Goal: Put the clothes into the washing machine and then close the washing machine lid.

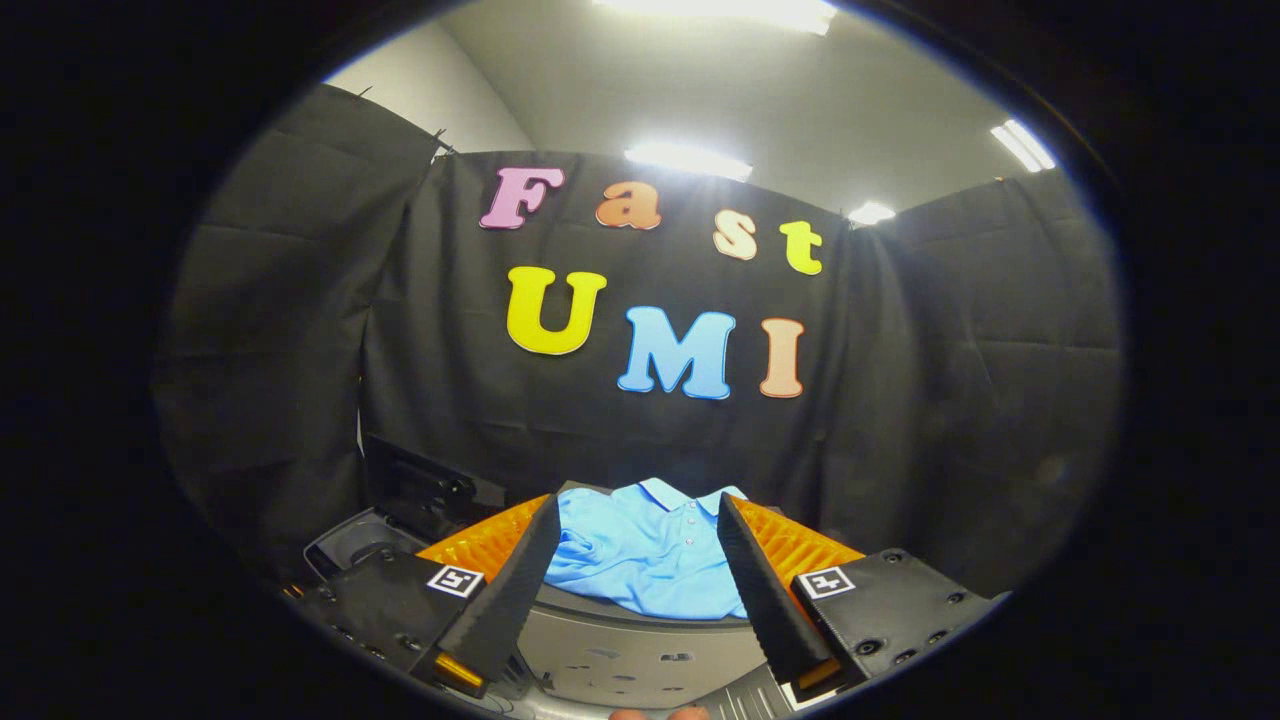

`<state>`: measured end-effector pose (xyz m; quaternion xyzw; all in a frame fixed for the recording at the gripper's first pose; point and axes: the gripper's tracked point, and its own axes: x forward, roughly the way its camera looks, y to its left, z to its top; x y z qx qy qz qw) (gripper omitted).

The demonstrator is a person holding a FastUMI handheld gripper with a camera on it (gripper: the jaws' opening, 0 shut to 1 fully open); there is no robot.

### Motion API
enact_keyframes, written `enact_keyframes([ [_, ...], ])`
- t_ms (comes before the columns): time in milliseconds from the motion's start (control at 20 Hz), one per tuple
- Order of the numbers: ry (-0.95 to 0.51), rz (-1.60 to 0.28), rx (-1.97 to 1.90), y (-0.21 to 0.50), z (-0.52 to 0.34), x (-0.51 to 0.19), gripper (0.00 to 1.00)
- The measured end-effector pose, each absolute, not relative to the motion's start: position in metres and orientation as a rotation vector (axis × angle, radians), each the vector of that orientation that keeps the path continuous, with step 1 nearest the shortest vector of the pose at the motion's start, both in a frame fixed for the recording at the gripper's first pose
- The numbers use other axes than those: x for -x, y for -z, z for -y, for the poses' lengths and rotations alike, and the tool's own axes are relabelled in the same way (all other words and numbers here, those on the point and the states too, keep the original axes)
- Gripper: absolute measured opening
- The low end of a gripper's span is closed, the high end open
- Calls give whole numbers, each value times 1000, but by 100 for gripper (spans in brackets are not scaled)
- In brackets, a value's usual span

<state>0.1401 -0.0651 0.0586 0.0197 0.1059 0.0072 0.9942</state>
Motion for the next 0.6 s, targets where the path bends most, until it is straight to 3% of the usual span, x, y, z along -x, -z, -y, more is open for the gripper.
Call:
enact_keyframes([
  [400,100,-349,-34,-21,127,-212,98],
  [600,65,-476,-102,13,130,-239,98],
])
